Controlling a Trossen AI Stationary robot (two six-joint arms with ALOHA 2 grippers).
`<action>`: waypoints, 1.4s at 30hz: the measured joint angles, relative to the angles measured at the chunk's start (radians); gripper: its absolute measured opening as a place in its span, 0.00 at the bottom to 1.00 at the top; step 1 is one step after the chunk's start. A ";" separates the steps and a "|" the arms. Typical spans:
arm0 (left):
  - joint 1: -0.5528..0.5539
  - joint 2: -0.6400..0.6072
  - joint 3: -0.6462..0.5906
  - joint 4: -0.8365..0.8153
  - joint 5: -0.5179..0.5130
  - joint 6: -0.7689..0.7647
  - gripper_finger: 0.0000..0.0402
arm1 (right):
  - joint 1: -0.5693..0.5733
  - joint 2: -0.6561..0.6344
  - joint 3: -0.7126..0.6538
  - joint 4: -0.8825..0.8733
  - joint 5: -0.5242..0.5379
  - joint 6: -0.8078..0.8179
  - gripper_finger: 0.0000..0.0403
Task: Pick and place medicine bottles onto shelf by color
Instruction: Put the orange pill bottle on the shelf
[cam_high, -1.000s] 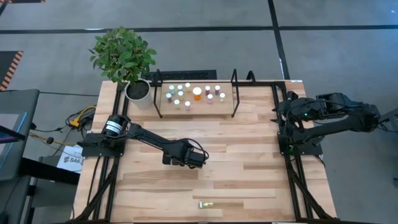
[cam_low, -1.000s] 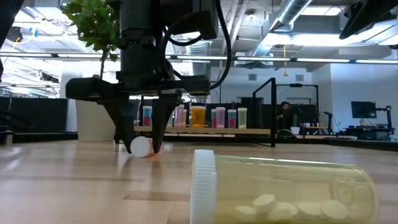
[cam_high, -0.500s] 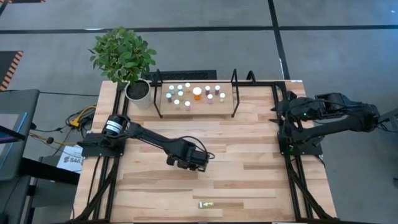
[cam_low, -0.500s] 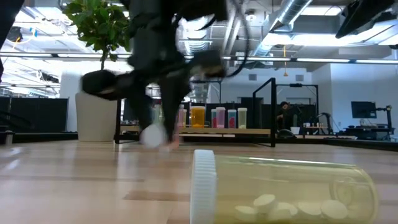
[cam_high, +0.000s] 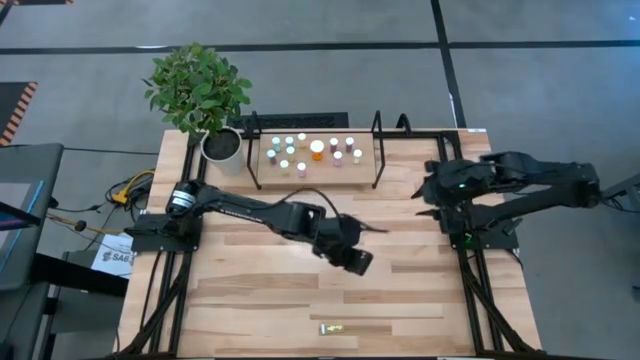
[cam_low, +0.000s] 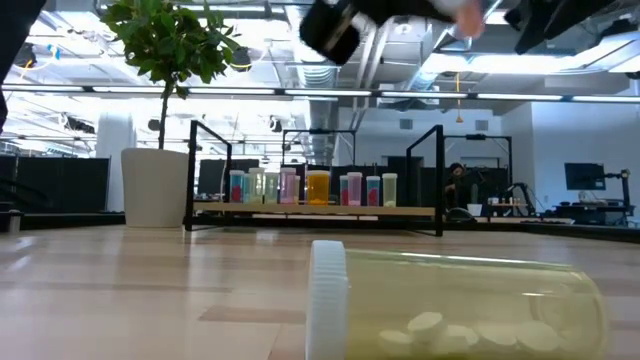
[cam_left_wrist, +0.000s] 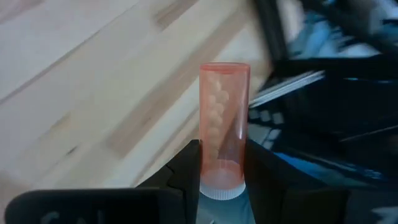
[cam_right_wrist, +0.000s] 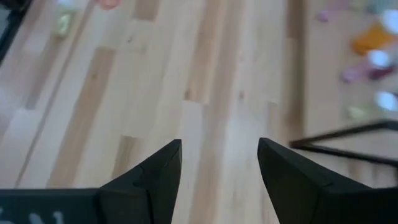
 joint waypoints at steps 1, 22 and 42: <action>0.006 0.000 0.013 0.017 0.001 0.002 0.21 | 0.000 0.019 0.000 0.007 -0.021 -0.020 0.58; 0.095 0.000 0.057 0.172 0.398 0.024 0.22 | 0.345 0.193 0.029 0.291 0.063 0.033 0.58; 0.159 0.000 0.056 0.424 0.426 -0.283 0.22 | 0.482 0.266 0.101 0.319 0.360 -0.108 0.58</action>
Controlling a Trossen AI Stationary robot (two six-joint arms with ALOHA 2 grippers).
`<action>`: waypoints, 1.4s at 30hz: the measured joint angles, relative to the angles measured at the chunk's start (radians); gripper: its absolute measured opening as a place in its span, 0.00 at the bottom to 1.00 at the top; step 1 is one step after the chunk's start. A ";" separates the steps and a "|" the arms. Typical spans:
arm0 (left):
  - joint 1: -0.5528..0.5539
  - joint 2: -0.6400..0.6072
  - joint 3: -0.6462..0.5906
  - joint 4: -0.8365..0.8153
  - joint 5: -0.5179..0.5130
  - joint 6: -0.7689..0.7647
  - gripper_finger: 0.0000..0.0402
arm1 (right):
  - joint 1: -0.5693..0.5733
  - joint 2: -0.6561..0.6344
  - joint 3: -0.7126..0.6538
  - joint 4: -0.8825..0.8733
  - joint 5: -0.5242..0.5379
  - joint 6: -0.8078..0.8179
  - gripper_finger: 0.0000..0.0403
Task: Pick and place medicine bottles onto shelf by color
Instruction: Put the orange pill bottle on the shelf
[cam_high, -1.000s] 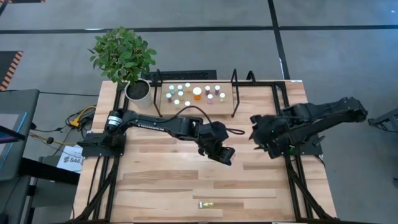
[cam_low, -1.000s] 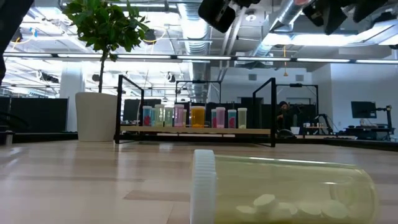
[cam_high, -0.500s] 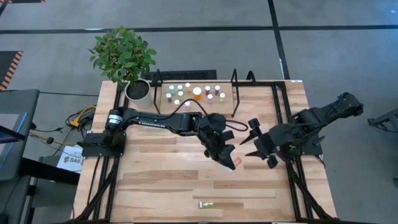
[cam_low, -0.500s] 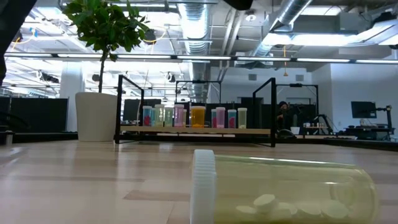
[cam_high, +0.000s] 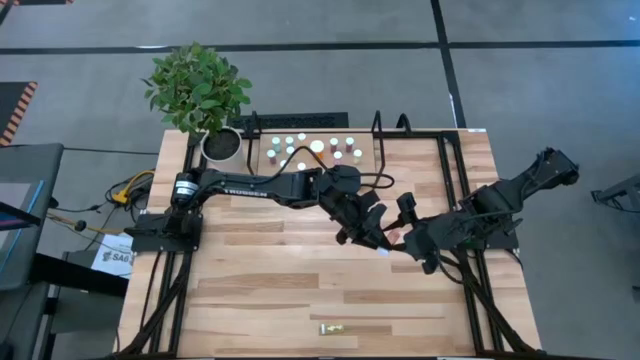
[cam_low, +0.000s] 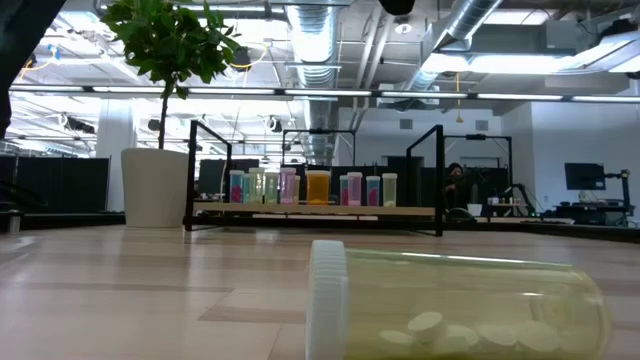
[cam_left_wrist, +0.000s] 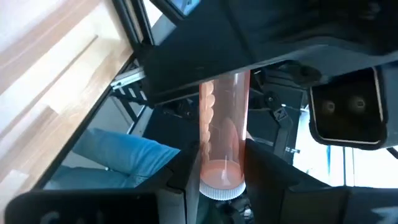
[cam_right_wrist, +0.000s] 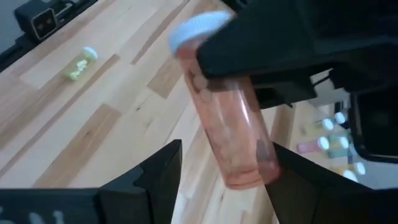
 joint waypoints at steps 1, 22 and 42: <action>0.000 0.000 0.000 -0.003 0.000 -0.012 0.22 | 0.007 -0.003 0.004 -0.005 0.008 0.000 0.58; 0.000 0.003 0.000 0.009 -0.068 -0.020 0.22 | 0.029 0.002 0.047 -0.016 0.068 0.065 0.54; 0.002 0.003 0.000 -0.001 -0.048 0.058 0.28 | 0.029 0.002 0.047 -0.038 0.058 0.065 0.32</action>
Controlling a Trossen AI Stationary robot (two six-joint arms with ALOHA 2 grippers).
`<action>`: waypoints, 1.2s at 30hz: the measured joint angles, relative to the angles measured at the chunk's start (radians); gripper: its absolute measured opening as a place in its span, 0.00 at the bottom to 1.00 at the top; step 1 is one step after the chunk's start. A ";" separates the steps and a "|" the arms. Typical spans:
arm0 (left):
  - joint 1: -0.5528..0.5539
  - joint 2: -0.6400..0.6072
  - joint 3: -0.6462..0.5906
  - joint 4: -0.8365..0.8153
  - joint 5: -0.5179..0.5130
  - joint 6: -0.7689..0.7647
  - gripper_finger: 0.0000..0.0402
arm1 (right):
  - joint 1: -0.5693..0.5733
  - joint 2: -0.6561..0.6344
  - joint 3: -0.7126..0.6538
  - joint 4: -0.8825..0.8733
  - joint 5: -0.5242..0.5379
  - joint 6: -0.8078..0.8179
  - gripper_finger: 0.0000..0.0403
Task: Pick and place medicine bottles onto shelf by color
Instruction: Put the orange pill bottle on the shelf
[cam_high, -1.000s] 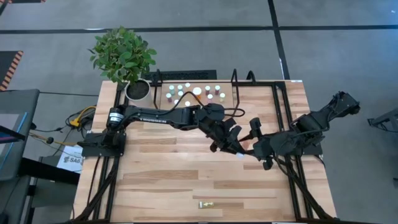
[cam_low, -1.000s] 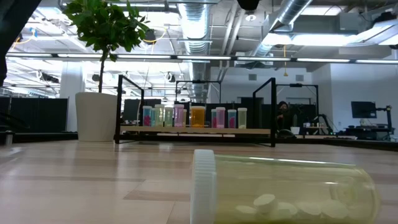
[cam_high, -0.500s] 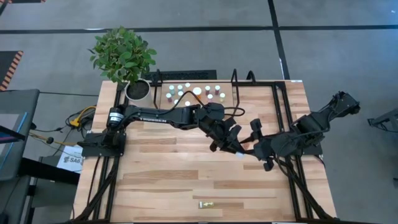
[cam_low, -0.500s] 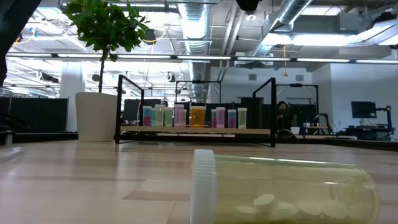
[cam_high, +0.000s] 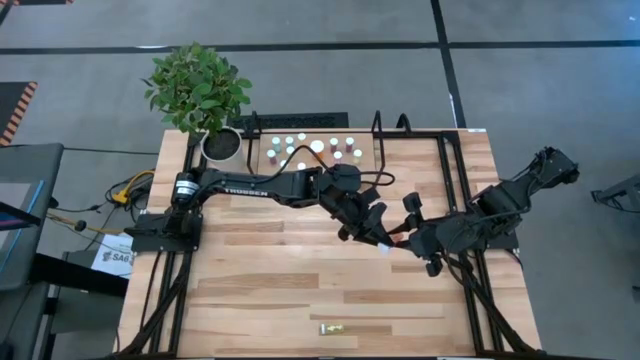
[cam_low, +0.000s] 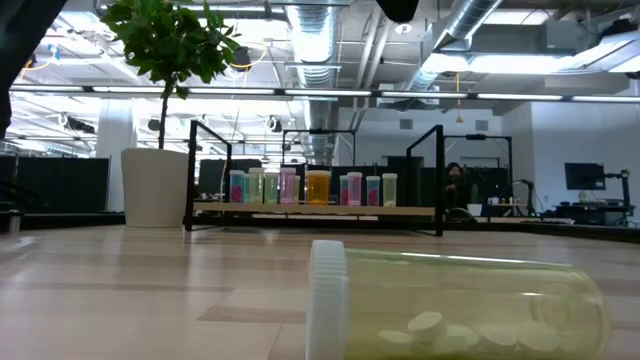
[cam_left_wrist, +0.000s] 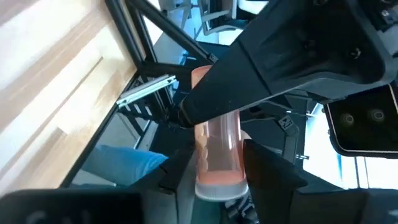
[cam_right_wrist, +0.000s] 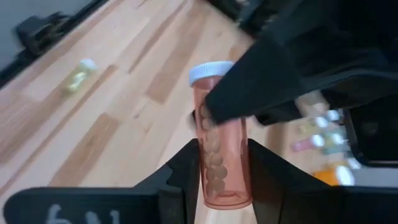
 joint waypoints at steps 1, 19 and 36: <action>0.000 0.000 0.000 0.003 -0.006 0.012 0.30 | 0.000 0.000 0.000 0.003 0.003 0.003 0.32; 0.088 -0.001 0.000 -0.053 -0.171 0.244 0.50 | -0.035 -0.011 0.065 -0.439 0.010 0.210 0.29; 0.102 -0.001 0.000 -0.041 -0.515 0.369 0.49 | -0.036 -0.179 0.092 -0.590 0.115 0.620 0.29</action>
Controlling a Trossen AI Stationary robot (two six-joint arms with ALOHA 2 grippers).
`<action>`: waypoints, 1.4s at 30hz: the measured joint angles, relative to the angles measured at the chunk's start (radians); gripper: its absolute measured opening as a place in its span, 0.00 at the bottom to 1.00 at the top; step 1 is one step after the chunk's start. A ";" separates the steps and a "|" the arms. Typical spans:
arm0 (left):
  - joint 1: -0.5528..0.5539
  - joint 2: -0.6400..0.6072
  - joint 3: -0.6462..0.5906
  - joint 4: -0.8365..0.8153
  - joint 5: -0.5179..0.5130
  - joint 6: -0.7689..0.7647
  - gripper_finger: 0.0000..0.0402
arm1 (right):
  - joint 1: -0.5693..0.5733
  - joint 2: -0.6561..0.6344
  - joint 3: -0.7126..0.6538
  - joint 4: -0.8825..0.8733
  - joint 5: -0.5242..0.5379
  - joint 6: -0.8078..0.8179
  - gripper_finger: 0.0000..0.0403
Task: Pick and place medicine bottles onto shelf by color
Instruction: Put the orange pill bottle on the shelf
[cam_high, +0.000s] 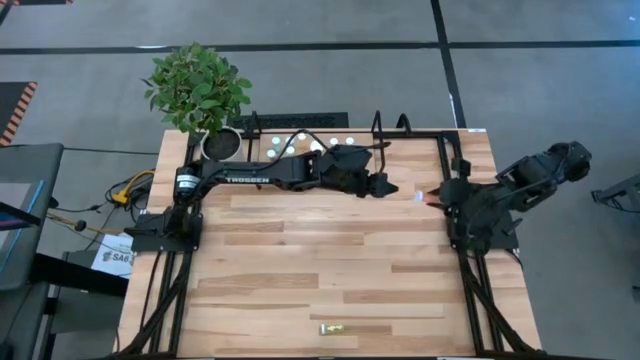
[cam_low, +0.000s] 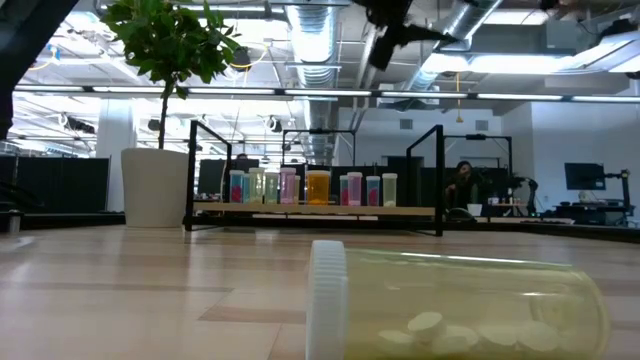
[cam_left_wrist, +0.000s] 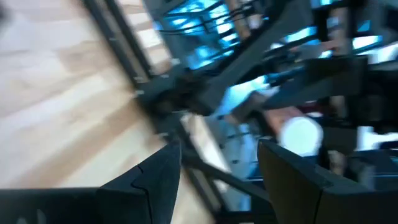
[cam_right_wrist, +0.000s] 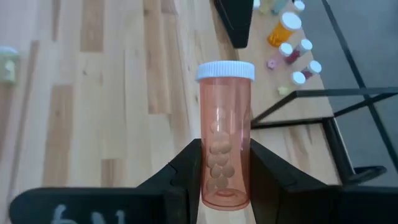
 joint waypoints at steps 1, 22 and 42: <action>-0.005 0.000 0.000 0.027 0.001 -0.014 0.49 | 0.000 -0.005 0.000 0.014 0.000 0.000 0.29; -0.077 0.000 0.000 0.141 0.037 -0.167 0.49 | -0.008 0.135 0.000 0.155 -0.003 -0.133 0.29; -0.083 0.000 0.000 -0.012 -0.011 -0.125 0.44 | -0.098 0.214 0.000 0.174 -0.009 -0.135 0.29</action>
